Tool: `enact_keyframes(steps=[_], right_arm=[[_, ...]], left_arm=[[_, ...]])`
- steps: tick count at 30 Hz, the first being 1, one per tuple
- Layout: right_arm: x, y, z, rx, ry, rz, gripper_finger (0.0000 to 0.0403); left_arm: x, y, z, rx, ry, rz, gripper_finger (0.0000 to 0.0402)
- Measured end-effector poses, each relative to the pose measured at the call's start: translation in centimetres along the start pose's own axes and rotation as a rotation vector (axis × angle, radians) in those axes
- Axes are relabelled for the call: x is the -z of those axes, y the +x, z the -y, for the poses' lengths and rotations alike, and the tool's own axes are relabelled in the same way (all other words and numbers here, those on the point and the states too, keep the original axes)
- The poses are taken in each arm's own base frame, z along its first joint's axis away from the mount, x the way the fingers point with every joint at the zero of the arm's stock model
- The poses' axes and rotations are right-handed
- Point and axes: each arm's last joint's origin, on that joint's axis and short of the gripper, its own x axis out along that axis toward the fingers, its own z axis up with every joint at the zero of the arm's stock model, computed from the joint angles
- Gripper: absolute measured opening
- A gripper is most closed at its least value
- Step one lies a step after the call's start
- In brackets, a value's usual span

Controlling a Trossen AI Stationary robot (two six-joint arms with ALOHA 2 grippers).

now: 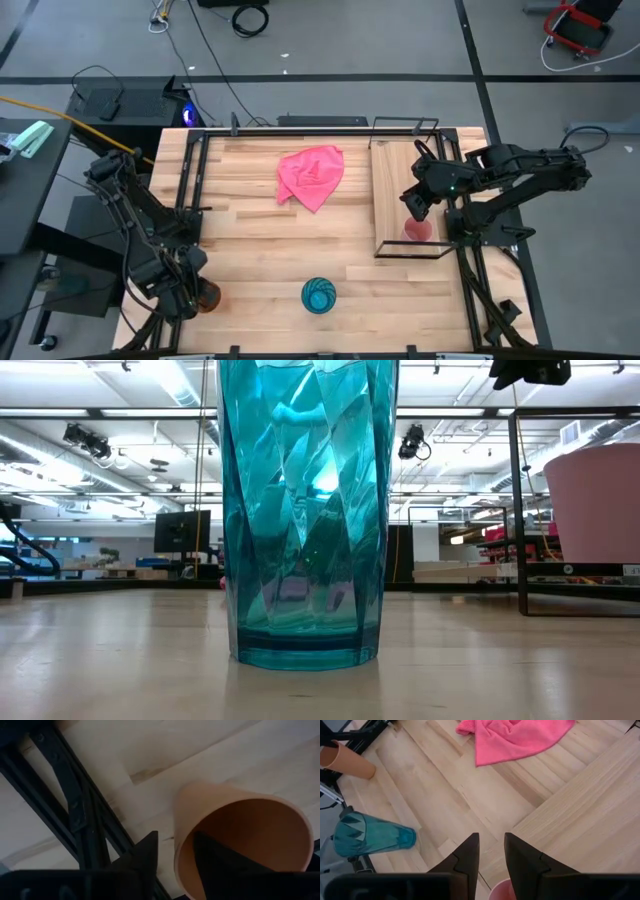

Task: Stack small to large cups/mugs on shelf
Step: Put the brown plastic cup on the shelf

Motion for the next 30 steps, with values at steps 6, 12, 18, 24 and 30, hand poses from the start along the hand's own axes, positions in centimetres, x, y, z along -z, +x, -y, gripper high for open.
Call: enact_keyframes(steps=[6,12,18,24,30], right_arm=[[0.0,0.0,0.0,0.000,0.000,0.000,0.0099],[0.0,0.0,0.0,0.000,0.000,0.000,0.0099],[0.0,0.0,0.0,0.000,0.000,0.000,0.0099],[0.0,0.0,0.0,0.000,-0.006,0.000,0.0099],[0.0,0.0,0.0,0.000,-0.026,0.001,0.0099]], left_arm=[[0.0,0.0,0.0,-0.004,-0.005,0.001,0.0065],[0.0,0.0,0.0,-0.001,-0.006,0.001,0.0012],[-0.1,0.0,0.0,-0.002,0.020,0.002,0.0022],[-0.4,-0.6,-0.2,0.014,0.006,-0.013,0.0011],[-1.7,-3.1,0.7,0.079,-0.013,-0.034,0.0010]])
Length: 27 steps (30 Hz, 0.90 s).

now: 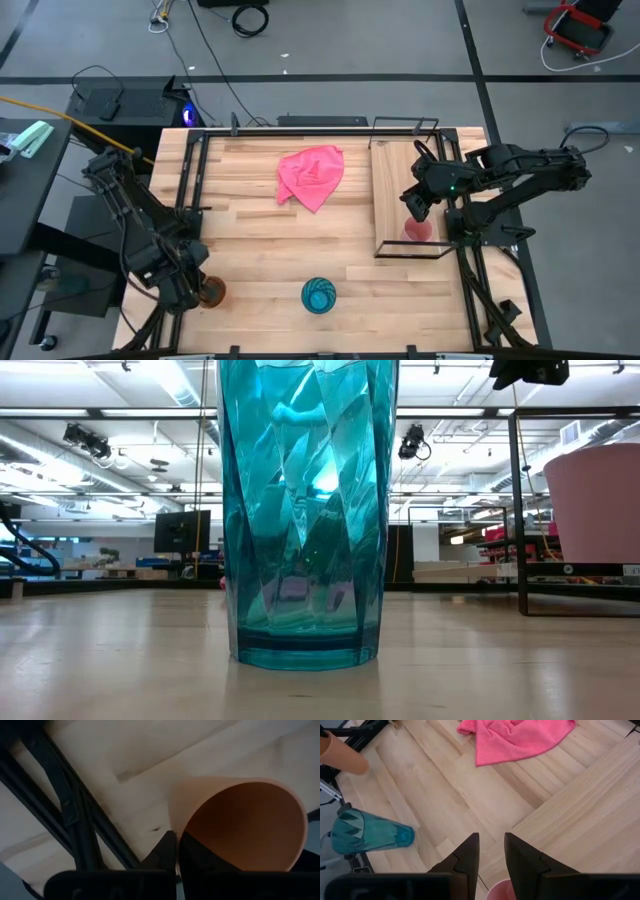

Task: Stack small to large cups/mugs on shelf
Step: Put the brown plastic cup on the shelf

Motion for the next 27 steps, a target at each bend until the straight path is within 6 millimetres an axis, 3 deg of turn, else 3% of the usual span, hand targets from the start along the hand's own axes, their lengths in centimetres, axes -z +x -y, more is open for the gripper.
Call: enact_keyframes(steps=[13,20,27], right_arm=[[0.0,0.0,0.0,-0.001,-0.011,0.000,0.0099],[0.0,0.0,0.0,-0.003,-0.026,-0.003,0.0099],[0.0,0.0,0.0,-0.003,-0.039,-0.003,0.0099]], left_arm=[[-5.6,-8.2,2.2,0.074,0.067,0.092,0.0010],[-10.4,-12.9,3.1,0.182,0.128,0.234,0.0010],[-15.9,-15.3,5.3,0.169,0.196,0.361,0.0010]])
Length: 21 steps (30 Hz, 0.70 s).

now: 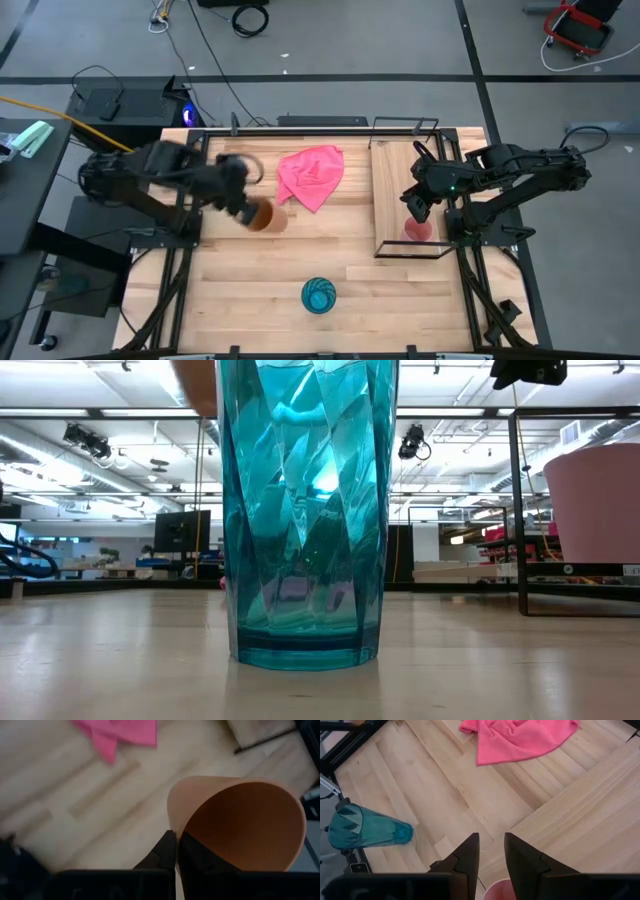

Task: Stack small to large cups/mugs on shelf
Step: Put the brown plastic cup on the shelf

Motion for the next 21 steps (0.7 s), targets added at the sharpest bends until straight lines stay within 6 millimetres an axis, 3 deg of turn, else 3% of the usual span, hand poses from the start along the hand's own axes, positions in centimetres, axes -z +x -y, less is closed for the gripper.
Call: enact_keyframes(steps=[9,21], right_arm=[[0.0,0.0,0.0,0.001,-0.066,-0.001,0.0099],[0.5,0.0,0.8,0.112,-0.026,-0.011,0.0099]], left_arm=[[-8.0,3.2,2.1,-0.055,0.066,0.039,0.0010],[-15.9,11.9,4.4,-0.071,0.239,-0.026,0.0010]])
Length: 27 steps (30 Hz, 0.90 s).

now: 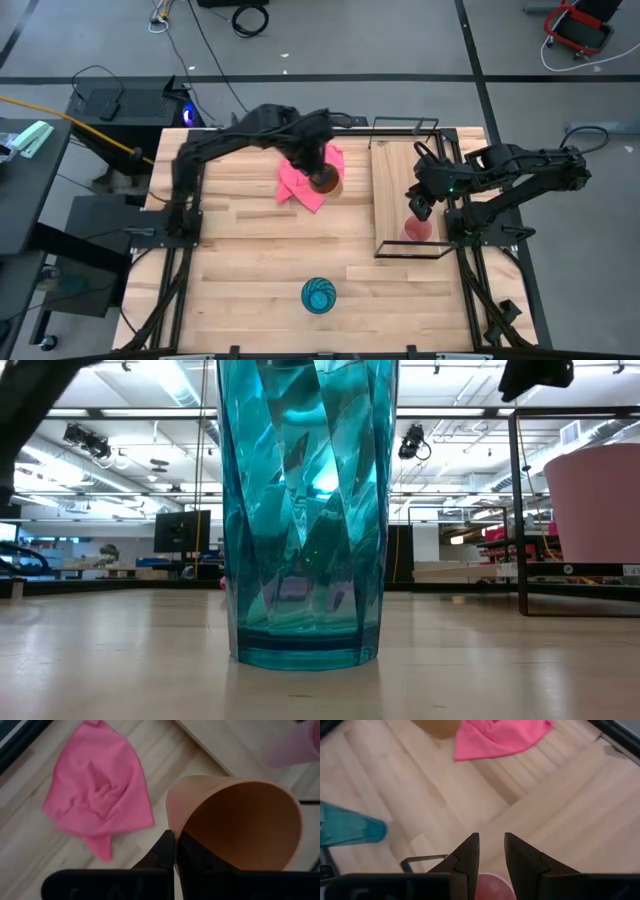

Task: Stack small to large cups/mugs on shelf
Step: Put the brown plastic cup on the shelf

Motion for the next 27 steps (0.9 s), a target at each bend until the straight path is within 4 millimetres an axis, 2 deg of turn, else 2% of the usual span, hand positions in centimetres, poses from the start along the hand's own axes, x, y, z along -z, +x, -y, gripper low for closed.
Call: enact_keyframes(steps=[8,17,23,27], right_arm=[[0.0,0.0,0.1,0.022,0.052,0.015,0.0099],[0.0,0.0,0.1,0.021,0.077,0.017,0.0099],[0.0,0.0,0.1,0.020,0.077,0.018,0.0099],[0.0,0.0,0.1,0.020,0.076,0.018,0.0099]], left_arm=[[-2.3,6.2,-0.2,0.010,0.052,-0.017,0.0010],[-2.9,11.2,0.2,-0.004,0.097,-0.076,0.0010],[-2.9,13.4,0.3,-0.018,0.100,-0.115,0.0010],[-2.8,13.9,0.3,-0.023,0.102,-0.128,0.0010]])
